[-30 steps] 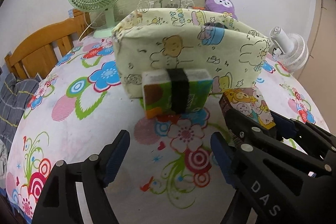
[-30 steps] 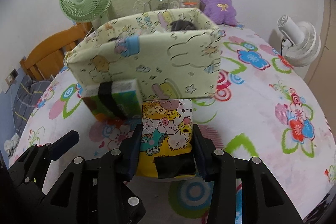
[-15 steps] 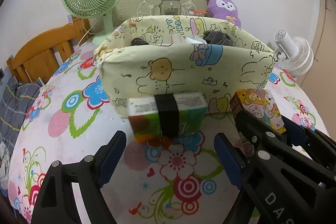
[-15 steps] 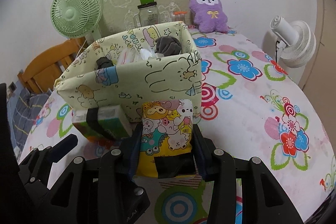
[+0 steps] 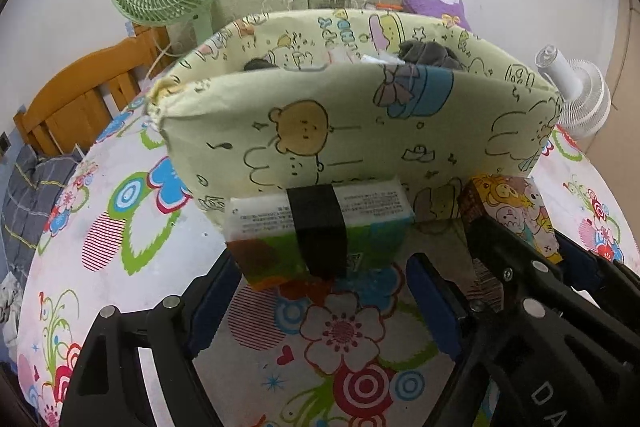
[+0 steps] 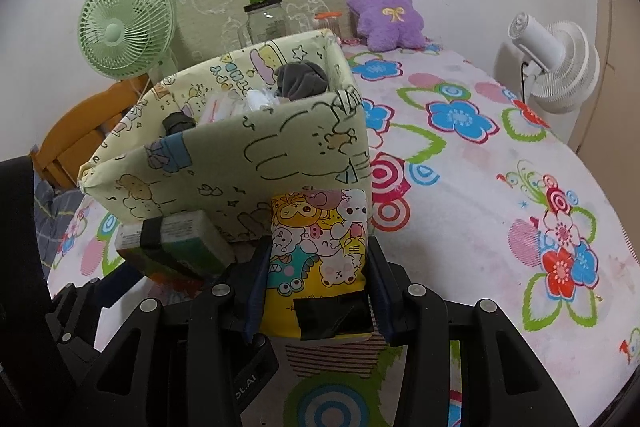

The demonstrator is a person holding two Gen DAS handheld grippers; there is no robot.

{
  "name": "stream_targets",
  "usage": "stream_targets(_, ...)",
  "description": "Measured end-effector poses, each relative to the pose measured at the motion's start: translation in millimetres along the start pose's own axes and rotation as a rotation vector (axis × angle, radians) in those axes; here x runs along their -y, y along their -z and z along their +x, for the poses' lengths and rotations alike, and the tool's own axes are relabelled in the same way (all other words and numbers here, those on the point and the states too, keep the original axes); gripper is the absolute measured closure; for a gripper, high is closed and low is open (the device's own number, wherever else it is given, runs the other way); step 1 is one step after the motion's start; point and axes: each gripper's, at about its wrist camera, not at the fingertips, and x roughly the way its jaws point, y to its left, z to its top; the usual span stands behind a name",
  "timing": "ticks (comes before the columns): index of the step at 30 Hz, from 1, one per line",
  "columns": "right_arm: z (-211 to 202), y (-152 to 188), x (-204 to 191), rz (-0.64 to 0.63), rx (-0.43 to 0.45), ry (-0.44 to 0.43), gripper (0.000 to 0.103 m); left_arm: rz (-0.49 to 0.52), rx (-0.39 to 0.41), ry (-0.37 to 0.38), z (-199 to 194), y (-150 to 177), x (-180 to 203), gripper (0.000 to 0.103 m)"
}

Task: Organize soft objects
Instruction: 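Lift the yellow packet with the right gripper while the left gripper grasps the green juice box, then lift and carry the juice box and yellow packet over the basket with both grippers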

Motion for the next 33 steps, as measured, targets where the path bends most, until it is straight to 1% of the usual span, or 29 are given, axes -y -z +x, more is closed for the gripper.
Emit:
stream_targets(3,4,0,2,0.014,-0.016,-0.003,0.056,0.000,-0.019,-0.001,4,0,0,0.026)
stream_targets(5,6,0,3,0.022,-0.029,-0.004,0.056,-0.002,-0.034,0.005,7,0,1,0.027)
stream_targets(13,6,0,3,0.024,-0.033,-0.005,0.056,-0.004,-0.023,0.007,4,0,1,0.036)
stream_targets(21,2,1,2,0.013,-0.029,-0.008,0.056,-0.016,-0.017,0.014,-2,4,0,0.039)
stream_targets(33,-16,6,-4,-0.009,-0.010,-0.018,0.056,-0.030,0.010,0.010,-21,10,-4,0.040)
